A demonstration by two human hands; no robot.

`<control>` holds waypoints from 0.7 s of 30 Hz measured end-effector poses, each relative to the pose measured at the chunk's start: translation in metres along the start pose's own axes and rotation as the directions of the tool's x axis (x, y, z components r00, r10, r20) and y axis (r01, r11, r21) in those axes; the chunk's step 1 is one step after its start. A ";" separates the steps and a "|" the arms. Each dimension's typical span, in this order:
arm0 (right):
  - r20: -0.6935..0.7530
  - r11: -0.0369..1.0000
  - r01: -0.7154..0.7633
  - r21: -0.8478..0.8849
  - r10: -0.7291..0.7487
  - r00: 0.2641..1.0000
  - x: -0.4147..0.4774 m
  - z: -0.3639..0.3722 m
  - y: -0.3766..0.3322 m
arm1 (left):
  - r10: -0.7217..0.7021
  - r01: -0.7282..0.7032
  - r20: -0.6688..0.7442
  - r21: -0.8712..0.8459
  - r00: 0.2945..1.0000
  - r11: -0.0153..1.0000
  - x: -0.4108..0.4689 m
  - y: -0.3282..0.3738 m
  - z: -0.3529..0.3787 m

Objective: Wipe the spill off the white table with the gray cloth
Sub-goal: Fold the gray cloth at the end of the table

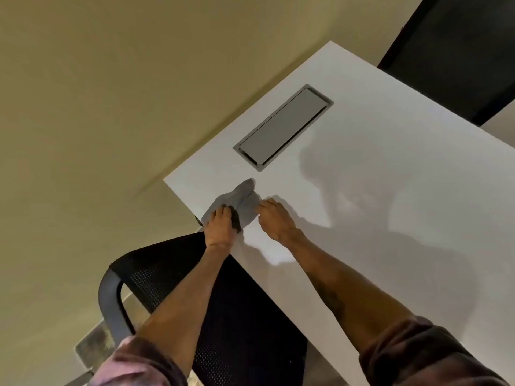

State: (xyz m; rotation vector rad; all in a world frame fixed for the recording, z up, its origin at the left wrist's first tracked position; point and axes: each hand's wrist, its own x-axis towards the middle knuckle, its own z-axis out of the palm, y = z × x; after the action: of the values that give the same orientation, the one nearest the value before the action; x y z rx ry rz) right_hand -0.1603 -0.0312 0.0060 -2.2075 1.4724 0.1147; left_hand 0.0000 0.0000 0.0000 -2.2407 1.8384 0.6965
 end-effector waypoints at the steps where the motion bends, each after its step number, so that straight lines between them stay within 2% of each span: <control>1: 0.023 1.000 0.001 -0.020 0.000 1.000 0.002 0.002 -0.001 | -0.002 0.002 0.004 -0.009 1.000 1.000 0.000 0.000 -0.001; 3: 0.010 1.000 0.003 -0.030 -0.003 1.000 0.004 0.004 -0.002 | -0.010 0.010 -0.017 -0.041 1.000 0.999 0.000 -0.003 0.001; 9: -0.047 0.996 0.036 -0.086 -0.040 0.998 0.006 0.011 -0.004 | 0.073 -0.070 -0.032 0.101 0.997 0.992 -0.004 -0.009 0.014; 17: -0.064 0.992 0.057 -0.117 -0.065 0.996 0.014 0.012 -0.003 | 0.136 -0.134 -0.092 0.027 0.986 0.991 0.001 -0.016 0.014; 21: -0.073 0.990 0.085 -0.112 -0.093 0.993 0.012 0.007 -0.010 | 0.226 -0.226 -0.189 0.023 0.955 0.974 -0.001 -0.016 0.003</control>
State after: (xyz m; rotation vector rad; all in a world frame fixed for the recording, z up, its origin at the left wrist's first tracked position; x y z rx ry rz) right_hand -0.1448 -0.0353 -0.0008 -2.3867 1.4369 0.0814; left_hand 0.0149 0.0056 -0.0051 -2.1843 2.2114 0.5272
